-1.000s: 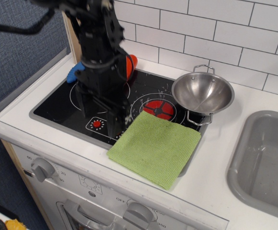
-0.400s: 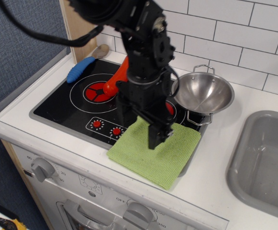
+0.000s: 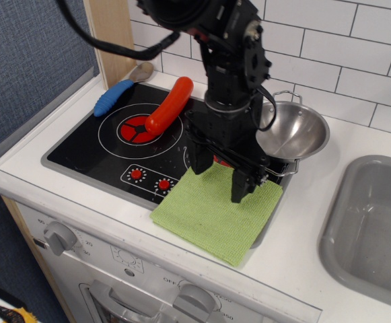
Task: Slide the towel towards the left side of the stove.
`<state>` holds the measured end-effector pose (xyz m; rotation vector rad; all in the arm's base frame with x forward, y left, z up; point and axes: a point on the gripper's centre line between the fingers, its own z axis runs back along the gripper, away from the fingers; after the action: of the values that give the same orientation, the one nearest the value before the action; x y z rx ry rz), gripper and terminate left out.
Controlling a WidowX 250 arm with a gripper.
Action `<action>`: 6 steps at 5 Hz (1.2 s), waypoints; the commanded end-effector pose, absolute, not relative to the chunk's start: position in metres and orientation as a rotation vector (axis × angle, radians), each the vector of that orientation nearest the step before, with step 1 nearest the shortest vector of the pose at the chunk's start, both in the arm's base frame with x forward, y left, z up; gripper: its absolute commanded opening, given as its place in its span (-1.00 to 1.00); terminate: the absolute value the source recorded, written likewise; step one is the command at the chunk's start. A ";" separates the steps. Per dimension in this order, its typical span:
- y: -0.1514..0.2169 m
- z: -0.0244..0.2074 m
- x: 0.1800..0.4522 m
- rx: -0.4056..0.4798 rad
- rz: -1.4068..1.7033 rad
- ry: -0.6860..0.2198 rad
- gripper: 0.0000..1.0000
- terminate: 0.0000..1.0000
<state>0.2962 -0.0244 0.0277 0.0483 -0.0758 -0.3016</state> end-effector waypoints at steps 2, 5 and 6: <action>0.008 0.011 0.301 0.144 -0.248 -0.034 1.00 -1.00; 0.082 0.020 0.313 0.145 -0.120 0.007 1.00 -1.00; 0.103 0.032 0.310 0.150 -0.109 0.006 1.00 -1.00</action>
<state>0.3092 0.0935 0.0159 0.1317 0.0572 -0.1184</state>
